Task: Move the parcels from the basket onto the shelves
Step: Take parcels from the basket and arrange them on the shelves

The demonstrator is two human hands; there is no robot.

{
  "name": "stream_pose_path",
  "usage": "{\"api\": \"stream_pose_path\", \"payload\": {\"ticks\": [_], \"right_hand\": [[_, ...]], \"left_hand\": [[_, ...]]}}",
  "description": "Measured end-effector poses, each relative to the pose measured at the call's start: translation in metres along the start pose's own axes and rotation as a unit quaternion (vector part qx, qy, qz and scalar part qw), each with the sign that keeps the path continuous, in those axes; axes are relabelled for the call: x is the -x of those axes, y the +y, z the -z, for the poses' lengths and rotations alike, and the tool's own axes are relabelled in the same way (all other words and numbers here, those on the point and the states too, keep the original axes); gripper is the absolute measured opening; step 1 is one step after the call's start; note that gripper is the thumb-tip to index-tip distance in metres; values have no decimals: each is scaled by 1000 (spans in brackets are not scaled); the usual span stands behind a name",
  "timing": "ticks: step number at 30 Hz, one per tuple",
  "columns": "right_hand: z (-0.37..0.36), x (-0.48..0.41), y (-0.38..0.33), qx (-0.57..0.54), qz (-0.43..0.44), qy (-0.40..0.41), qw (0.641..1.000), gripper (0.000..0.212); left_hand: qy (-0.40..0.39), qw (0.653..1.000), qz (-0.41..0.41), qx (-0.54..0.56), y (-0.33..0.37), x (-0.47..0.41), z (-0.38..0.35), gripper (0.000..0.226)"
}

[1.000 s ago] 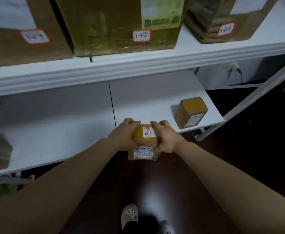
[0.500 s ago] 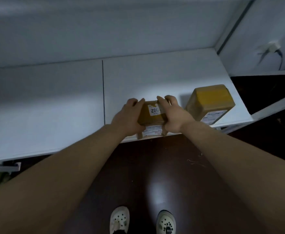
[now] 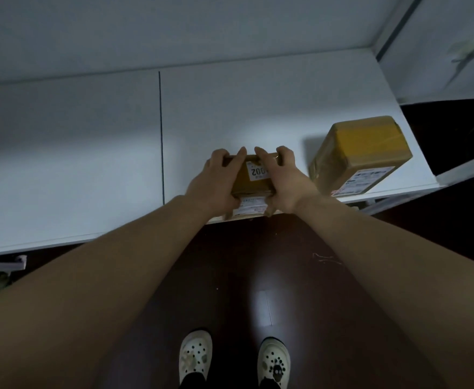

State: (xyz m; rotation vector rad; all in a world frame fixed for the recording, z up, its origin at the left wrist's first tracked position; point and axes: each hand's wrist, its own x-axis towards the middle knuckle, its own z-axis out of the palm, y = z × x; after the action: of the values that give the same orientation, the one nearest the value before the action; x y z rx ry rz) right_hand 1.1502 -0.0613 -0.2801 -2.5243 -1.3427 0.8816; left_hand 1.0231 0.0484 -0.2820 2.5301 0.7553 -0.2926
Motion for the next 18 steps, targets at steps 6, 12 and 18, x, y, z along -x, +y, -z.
{"api": "stream_pose_path", "payload": {"ticks": [6, 12, 18], "right_hand": [[3, -11, -1, -4, -7, 9, 1000, 105], [8, -16, -3, 7, -5, 26, 1000, 99], [4, -15, -6, 2, -5, 17, 1000, 106]], "left_hand": [[4, 1000, -3, -4, -5, -12, 4, 102], [19, 1000, -6, 2, -6, -16, 6, 101], [11, 1000, 10, 2, -7, -14, 3, 105]]}}
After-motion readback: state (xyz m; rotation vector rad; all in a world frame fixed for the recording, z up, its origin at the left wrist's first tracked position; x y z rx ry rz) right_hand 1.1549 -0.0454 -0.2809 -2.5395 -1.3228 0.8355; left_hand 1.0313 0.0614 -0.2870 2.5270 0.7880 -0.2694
